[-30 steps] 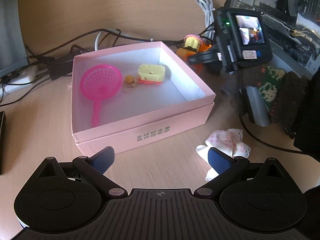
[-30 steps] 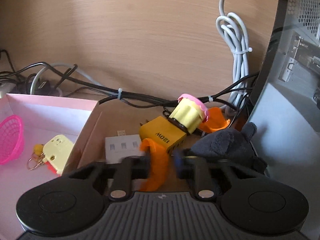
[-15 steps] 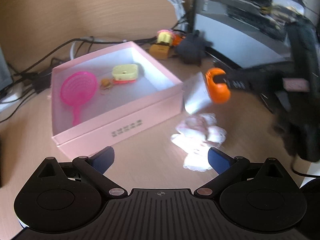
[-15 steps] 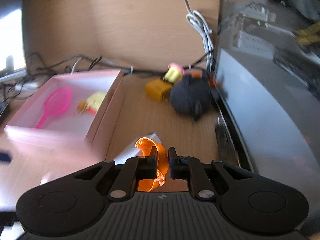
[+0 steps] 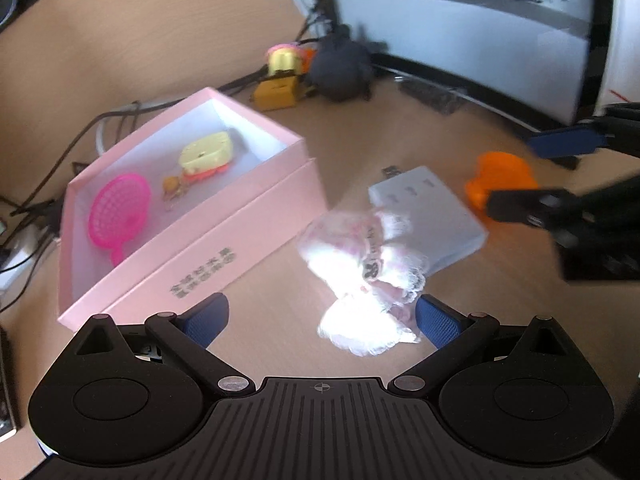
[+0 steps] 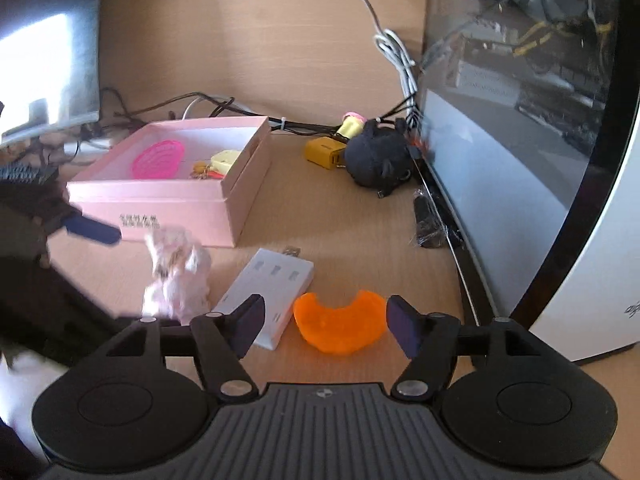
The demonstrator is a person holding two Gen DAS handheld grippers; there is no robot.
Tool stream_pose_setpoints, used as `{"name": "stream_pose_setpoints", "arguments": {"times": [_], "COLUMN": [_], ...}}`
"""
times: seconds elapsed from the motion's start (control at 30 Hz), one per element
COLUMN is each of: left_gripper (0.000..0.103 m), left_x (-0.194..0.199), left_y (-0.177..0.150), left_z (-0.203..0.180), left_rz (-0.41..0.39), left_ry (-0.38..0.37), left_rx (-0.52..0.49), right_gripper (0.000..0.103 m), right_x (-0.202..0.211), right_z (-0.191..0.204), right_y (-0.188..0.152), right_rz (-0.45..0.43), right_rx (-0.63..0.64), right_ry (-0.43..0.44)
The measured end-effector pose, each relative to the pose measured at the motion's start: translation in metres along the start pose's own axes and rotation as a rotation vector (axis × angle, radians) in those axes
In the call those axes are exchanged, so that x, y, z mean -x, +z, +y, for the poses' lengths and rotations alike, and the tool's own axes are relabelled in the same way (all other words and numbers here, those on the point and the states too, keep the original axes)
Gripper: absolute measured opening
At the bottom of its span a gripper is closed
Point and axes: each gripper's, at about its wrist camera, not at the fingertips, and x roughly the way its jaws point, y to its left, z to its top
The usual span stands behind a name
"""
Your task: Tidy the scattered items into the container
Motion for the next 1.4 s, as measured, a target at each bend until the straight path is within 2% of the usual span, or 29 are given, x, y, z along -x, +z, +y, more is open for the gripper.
{"name": "stream_pose_setpoints", "arguments": {"times": [0.13,0.33,0.47,0.6,0.83,1.0,1.13,1.4], "left_gripper": [0.102,0.102,0.102,0.102,0.102,0.102,0.102,0.102], "left_x": [0.004,0.008,0.008,0.007,0.020,0.029,0.031,0.015], "left_y": [-0.003,-0.003,0.000,0.002,-0.008,-0.020,-0.022,0.000], "left_z": [0.015,0.009,0.004,0.015,0.038,0.049,0.050,0.027], "left_rz": [-0.017,-0.017,-0.029,-0.014,0.009,0.026,0.030,-0.007], "left_ry": [0.010,-0.014,-0.004,-0.006,0.057,0.079,0.068,-0.032], "left_rx": [0.073,0.063,0.055,0.112,0.210,0.259,0.263,0.214], "right_gripper": [0.068,0.068,0.067,0.067,0.068,0.070,0.056,0.055], "right_x": [0.001,-0.007,-0.010,-0.020,-0.044,-0.070,-0.068,-0.029], "right_z": [0.007,0.010,0.013,0.016,0.033,0.038,0.033,0.014], "right_y": [-0.005,-0.006,-0.004,-0.002,0.013,0.021,0.023,0.005], "right_rz": [0.001,0.017,0.016,0.034,0.046,0.093,0.086,0.078], "right_rx": [0.047,0.072,0.101,0.115,0.116,0.068,0.072,0.102], "right_ry": [-0.006,0.014,0.045,0.081,0.138,0.117,0.117,0.113]}}
